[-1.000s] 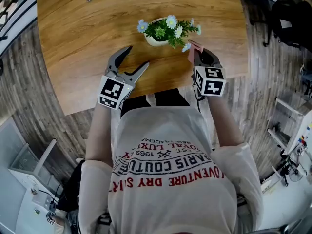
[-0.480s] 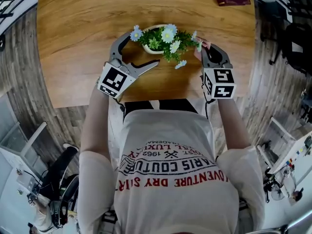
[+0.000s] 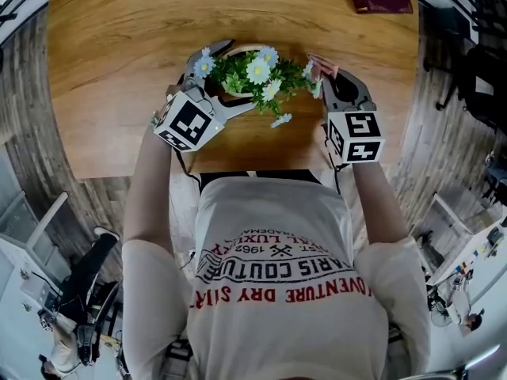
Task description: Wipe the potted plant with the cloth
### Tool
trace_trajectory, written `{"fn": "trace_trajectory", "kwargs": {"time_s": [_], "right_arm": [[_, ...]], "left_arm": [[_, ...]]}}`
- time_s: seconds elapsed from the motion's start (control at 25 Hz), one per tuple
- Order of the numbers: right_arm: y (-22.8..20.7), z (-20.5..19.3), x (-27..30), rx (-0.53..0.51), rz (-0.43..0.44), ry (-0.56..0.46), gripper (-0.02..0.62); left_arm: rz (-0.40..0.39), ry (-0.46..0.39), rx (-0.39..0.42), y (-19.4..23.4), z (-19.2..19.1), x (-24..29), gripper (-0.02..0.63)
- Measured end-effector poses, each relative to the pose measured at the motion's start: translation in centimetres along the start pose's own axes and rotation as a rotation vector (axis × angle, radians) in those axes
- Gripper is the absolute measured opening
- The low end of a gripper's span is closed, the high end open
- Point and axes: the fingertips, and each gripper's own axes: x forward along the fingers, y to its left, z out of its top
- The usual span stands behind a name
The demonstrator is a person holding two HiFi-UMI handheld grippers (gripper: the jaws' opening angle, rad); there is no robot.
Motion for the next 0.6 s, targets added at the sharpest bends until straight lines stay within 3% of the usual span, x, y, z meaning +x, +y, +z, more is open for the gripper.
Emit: {"fn": "trace_trajectory", "kwargs": {"time_s": [0.24,0.6], "right_arm": [[-0.19,0.22,0.53,-0.002,0.022,0.004,0.043],[-0.49,0.49,0.72,0.017,0.025,0.004,0.043]], "left_arm": [[-0.049,0.042,-0.020,-0.04,-0.58,0.87,0.518],[-0.021,0.017,-0.023,0.03,-0.21,0.80,0.518]]}}
